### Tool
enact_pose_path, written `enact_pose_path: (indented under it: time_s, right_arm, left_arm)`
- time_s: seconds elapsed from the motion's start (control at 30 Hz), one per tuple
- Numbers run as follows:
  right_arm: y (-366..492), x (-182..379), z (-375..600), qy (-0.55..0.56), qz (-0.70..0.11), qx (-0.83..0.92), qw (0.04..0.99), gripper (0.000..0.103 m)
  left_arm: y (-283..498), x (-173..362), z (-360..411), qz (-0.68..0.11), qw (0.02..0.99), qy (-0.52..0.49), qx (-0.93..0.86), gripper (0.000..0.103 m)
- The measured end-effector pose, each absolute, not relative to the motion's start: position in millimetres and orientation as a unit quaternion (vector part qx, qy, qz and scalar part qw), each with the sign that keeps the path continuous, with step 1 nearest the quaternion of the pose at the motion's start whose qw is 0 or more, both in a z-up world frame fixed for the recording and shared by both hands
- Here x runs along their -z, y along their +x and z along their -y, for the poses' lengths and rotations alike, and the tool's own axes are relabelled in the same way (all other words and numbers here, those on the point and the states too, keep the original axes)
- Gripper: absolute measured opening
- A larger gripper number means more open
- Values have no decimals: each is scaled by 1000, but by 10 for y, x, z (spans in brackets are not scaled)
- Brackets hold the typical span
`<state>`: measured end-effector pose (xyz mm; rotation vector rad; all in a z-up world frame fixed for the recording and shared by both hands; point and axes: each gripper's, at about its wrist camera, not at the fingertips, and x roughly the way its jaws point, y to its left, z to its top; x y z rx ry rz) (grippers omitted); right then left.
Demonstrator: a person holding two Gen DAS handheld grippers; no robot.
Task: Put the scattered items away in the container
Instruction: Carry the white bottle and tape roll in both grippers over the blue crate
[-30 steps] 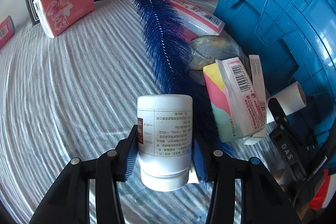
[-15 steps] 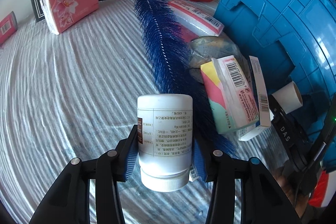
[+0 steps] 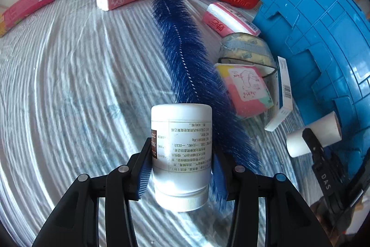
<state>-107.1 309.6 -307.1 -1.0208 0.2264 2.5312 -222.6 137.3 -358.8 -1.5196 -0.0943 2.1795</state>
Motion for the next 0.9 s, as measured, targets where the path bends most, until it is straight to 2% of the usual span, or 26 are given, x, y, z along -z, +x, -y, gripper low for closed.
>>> enact_pose_path:
  time_s: [0.33,0.9]
  right_arm:
    - [-698,2509,-2862,-363,-43,-923,122,44]
    - [-321,1528,-2534,-334,19,-942,13,44]
  left_arm:
    - [-1663,3223,-906,56,219,-555,-800,45]
    - [-1067,2082,-278,109,173,-501,-841,45]
